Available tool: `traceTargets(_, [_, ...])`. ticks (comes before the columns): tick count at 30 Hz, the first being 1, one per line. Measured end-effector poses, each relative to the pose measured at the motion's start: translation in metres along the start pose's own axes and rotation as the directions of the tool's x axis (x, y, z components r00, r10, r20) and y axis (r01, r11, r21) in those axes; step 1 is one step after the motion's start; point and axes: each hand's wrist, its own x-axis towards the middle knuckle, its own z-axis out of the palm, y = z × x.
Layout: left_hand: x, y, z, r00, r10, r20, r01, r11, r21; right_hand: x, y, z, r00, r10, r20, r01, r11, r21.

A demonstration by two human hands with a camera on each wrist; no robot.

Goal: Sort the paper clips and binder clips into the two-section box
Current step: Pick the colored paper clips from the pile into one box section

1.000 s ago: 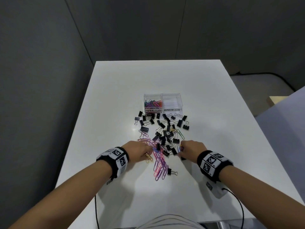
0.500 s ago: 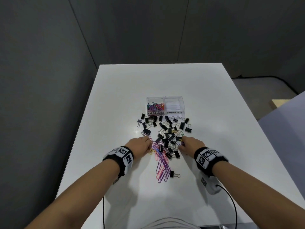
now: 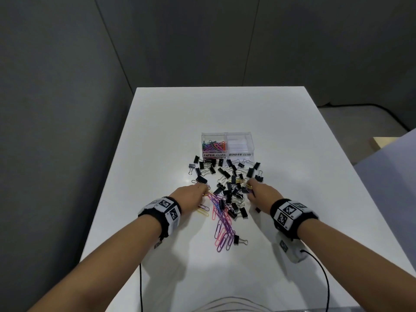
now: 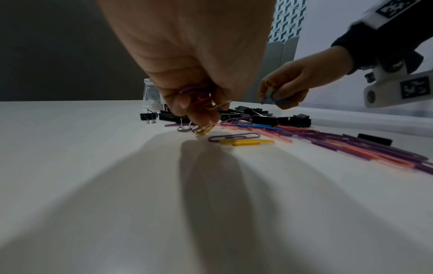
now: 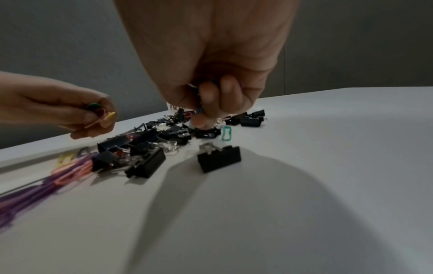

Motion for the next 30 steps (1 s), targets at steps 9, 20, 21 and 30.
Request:
traceTargets(9, [-0.003,-0.010,0.005,0.998,0.052,-0.045,-0.050,0.998,0.035,-0.017,-0.025,0.005,0.974,-0.206,0.096,0.206,0.978,0.004])
traceTargets(20, [-0.006,-0.016,0.010,1.000,0.016,-0.009,-0.015,0.994,0.106,-0.038,-0.037,0.036,0.804,-0.458,0.379,0.575,0.761,-0.300])
traceTargets(21, [-0.006,-0.017,0.011,1.000,0.018,-0.021,-0.016,0.996,0.089,-0.036,-0.036,0.033,0.819,-0.451,0.355,0.556,0.778,-0.294])
traceTargets(30, [-0.005,-0.012,0.014,0.996,0.060,0.067,-0.064,0.997,0.053,-0.021,-0.023,0.026,0.889,-0.381,0.255,0.445,0.848,-0.287])
